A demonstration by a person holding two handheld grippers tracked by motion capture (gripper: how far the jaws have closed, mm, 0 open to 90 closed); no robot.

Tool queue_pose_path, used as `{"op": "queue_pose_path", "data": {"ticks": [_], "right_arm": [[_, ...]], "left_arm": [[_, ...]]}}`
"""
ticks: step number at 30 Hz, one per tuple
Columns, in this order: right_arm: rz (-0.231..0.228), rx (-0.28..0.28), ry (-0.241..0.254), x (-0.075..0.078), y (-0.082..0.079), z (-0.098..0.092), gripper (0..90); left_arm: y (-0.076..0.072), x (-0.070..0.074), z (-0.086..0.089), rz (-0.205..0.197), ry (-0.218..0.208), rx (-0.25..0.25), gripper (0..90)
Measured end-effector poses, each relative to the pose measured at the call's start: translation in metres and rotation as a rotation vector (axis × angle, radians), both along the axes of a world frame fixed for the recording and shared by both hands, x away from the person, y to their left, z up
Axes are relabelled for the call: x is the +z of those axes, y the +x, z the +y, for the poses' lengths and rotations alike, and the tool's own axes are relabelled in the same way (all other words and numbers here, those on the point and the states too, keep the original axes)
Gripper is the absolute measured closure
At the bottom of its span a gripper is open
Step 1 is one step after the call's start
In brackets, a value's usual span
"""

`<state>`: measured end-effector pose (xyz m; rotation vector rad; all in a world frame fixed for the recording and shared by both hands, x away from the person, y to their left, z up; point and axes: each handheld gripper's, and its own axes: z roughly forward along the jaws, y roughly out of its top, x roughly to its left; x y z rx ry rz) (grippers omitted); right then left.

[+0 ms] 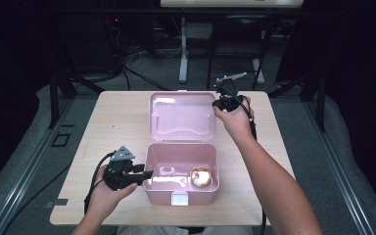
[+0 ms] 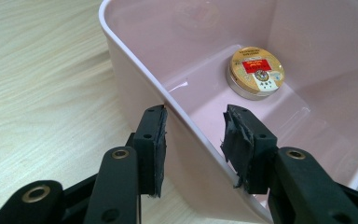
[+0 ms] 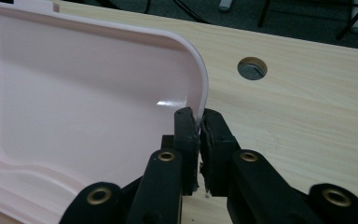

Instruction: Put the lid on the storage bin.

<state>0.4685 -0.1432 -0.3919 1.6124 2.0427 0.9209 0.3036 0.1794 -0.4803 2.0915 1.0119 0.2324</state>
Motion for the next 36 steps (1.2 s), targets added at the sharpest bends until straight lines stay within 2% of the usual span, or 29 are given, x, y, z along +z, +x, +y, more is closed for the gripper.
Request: {"op": "queue_pose_path", "data": {"ticks": [16,24,29,31,36], "right_arm": [[-0.031,0.015,-0.002,0.01,-0.014,-0.001,86.4],[-0.051,0.031,0.008,0.014,-0.021,-0.003,86.5],[-0.053,0.042,0.016,0.015,-0.022,-0.003,86.6],[-0.057,0.048,0.016,0.015,-0.023,-0.002,86.7],[-0.057,0.058,0.018,0.016,-0.023,0.002,87.0]], "left_arm": [[0.001,0.0,0.0,0.003,0.003,0.002,58.8],[0.004,0.001,0.003,-0.001,-0.017,0.008,59.6],[0.012,0.007,0.005,-0.017,-0.031,0.026,60.4],[0.017,0.012,0.007,-0.027,-0.023,0.032,60.4],[0.032,0.026,0.011,-0.046,-0.039,0.051,60.3]]}}
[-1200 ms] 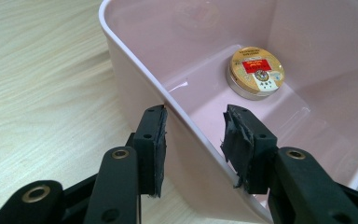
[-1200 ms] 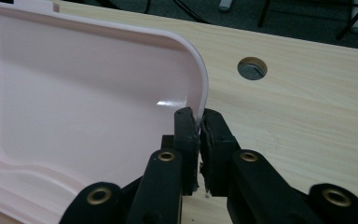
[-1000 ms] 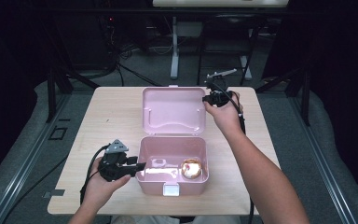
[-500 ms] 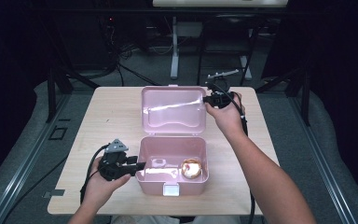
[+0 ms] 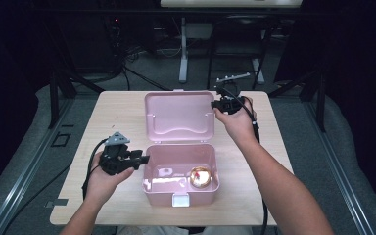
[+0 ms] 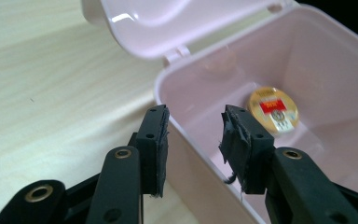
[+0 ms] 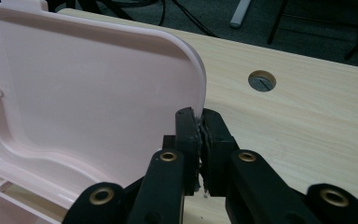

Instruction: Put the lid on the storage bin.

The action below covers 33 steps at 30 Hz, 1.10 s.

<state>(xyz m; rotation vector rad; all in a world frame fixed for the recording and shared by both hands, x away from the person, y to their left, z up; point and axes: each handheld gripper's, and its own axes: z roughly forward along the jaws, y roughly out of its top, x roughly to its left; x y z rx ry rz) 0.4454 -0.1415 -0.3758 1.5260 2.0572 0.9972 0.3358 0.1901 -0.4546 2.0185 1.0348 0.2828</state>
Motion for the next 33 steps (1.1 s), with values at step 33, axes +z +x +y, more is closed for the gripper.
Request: {"op": "queue_pose_path", "data": {"ticks": [33], "right_arm": [[-0.008,0.007,0.03,-0.001,-0.001,-0.002,87.2]], "left_arm": [[0.094,0.055,-0.003,-0.027,-0.067,0.186,63.5]]}}
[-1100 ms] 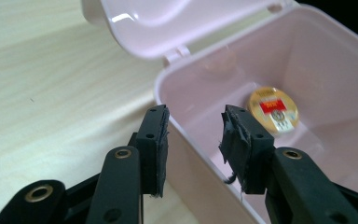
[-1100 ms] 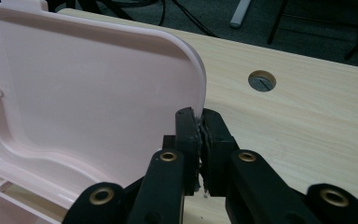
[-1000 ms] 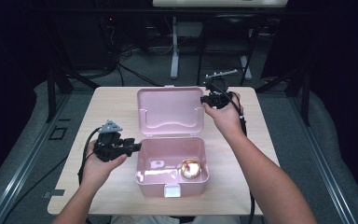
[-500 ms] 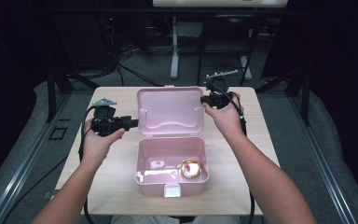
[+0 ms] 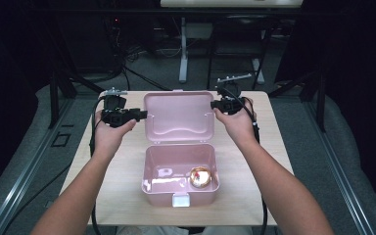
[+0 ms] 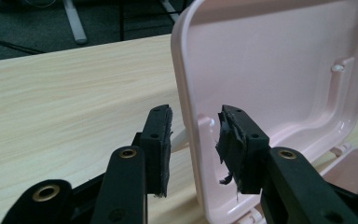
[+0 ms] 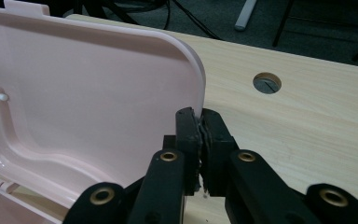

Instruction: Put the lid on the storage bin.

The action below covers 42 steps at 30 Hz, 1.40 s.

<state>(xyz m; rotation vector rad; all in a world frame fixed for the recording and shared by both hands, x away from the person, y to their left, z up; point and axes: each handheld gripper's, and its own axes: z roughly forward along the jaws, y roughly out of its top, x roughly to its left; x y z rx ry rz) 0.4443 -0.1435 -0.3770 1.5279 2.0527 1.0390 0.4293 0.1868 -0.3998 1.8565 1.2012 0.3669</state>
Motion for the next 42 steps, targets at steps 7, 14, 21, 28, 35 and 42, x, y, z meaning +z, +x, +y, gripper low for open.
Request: {"op": "queue_pose_path", "data": {"ticks": [7,14,21,28,35,42], "right_arm": [[-0.007,0.004,0.006,0.0,-0.001,-0.001,87.2],[-0.008,0.004,0.008,0.0,-0.002,-0.001,87.2],[-0.009,0.0,0.006,0.0,-0.003,-0.001,87.2],[-0.005,-0.005,0.019,-0.001,-0.002,-0.003,87.1],[-0.019,-0.001,0.029,0.001,-0.003,-0.003,87.0],[-0.034,0.002,0.031,0.003,-0.004,-0.004,87.0]], "left_arm": [[0.011,0.003,-0.004,0.019,-0.008,0.023,69.7],[0.017,0.006,-0.008,0.026,0.003,0.038,77.8],[0.021,0.007,-0.012,0.024,0.016,0.043,81.5],[0.021,0.01,-0.013,0.015,0.026,0.041,82.1],[0.02,0.015,-0.013,-0.007,0.036,0.047,82.9],[0.017,0.019,-0.013,-0.03,0.035,0.046,83.1]]}}
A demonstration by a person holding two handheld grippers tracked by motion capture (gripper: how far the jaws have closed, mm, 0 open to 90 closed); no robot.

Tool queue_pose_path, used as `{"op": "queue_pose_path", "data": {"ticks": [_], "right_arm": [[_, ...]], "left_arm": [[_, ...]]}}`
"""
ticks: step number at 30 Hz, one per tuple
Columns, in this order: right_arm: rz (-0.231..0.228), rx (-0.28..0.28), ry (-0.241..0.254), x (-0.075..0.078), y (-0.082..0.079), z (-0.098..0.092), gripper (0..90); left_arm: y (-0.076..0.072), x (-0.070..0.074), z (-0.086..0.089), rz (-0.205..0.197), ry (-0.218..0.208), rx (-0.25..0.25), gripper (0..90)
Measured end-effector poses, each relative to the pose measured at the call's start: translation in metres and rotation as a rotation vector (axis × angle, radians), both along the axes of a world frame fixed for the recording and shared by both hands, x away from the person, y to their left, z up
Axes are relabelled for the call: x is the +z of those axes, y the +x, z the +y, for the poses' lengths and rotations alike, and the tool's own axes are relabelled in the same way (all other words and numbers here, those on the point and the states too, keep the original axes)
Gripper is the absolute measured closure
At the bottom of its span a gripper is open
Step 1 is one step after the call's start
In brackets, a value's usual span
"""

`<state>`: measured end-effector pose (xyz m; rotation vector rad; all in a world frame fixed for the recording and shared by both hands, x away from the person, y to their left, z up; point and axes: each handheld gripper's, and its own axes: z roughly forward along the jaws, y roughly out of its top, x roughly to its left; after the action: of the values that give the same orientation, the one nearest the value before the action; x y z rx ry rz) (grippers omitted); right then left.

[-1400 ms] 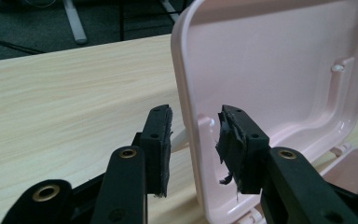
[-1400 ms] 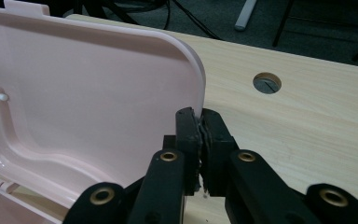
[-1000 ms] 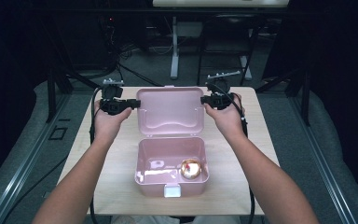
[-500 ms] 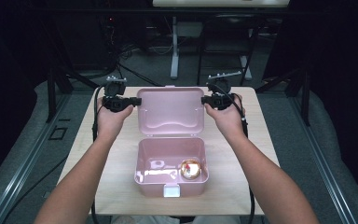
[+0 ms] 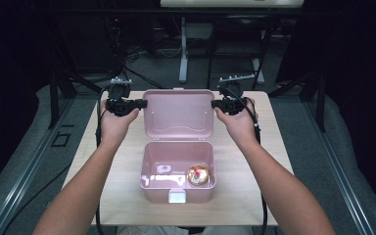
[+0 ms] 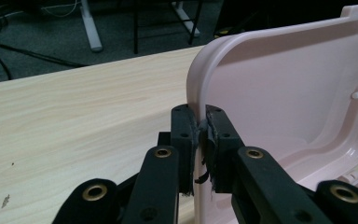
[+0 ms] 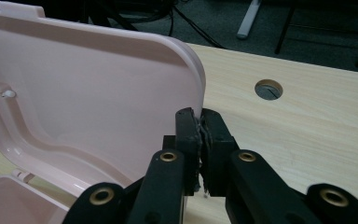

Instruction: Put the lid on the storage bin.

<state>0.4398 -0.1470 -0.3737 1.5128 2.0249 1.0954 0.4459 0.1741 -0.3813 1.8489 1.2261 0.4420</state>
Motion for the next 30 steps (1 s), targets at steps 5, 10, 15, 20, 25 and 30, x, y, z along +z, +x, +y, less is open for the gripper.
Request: {"op": "queue_pose_path", "data": {"ticks": [5,10,15,20,25,30], "right_arm": [[-0.014,0.006,0.003,0.002,-0.003,0.0,86.9],[-0.026,0.012,-0.006,0.004,-0.007,0.0,86.7],[-0.039,0.016,-0.011,0.006,-0.011,-0.001,86.7],[-0.046,0.025,-0.005,0.007,-0.016,-0.002,86.6],[-0.049,0.03,0.002,0.008,-0.019,-0.003,86.6],[-0.059,0.039,0.007,0.009,-0.024,-0.004,86.5]], "left_arm": [[-0.003,0.003,0.002,-0.01,0.0,-0.01,83.2],[-0.006,0.006,0.002,-0.023,-0.002,-0.019,83.3],[-0.011,0.008,0.003,-0.032,0.004,-0.031,83.2],[-0.016,0.01,0.004,-0.043,0.006,-0.041,83.0],[-0.02,0.012,0.004,-0.051,0.015,-0.05,82.9],[-0.024,0.012,0.006,-0.058,0.014,-0.055,82.8]]}}
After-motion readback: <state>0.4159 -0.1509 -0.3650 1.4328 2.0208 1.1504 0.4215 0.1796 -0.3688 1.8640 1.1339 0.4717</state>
